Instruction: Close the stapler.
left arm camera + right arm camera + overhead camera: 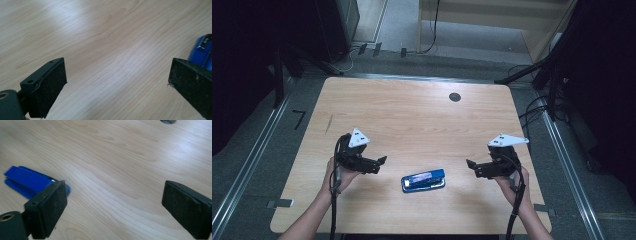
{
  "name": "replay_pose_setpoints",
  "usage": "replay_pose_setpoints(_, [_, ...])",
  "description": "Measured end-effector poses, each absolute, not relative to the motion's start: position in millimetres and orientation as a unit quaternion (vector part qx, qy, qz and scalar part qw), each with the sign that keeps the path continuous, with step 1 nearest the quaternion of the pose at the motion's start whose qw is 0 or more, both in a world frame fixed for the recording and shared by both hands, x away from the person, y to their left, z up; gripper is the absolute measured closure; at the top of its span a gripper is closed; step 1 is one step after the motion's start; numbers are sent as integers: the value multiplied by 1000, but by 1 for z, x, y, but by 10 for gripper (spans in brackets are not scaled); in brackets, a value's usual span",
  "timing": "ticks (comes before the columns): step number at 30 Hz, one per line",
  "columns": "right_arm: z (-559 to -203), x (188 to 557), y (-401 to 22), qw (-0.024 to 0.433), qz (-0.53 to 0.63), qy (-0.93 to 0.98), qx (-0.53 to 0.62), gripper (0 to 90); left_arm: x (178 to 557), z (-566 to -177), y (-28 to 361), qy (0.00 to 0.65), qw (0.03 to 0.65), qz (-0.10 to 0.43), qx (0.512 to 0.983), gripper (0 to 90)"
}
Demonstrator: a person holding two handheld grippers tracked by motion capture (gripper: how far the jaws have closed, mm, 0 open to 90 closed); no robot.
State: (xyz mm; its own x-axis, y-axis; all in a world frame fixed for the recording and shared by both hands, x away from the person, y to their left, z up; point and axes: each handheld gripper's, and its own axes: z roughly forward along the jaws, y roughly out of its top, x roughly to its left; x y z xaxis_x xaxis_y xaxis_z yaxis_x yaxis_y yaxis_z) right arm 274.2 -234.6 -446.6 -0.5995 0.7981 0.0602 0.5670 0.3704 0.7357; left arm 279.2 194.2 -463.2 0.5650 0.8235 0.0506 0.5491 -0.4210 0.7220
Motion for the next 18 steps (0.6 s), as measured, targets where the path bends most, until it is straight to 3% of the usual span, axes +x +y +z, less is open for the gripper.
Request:
replay_pose_setpoints(9, [-471,273,-275,162,335,798,475,0,289,-475,212,475,297,225,797,13])
replay_pose_setpoints(18, [-503,275,-304,137,311,793,506,0,303,-496,227,500,262,193,803,10])
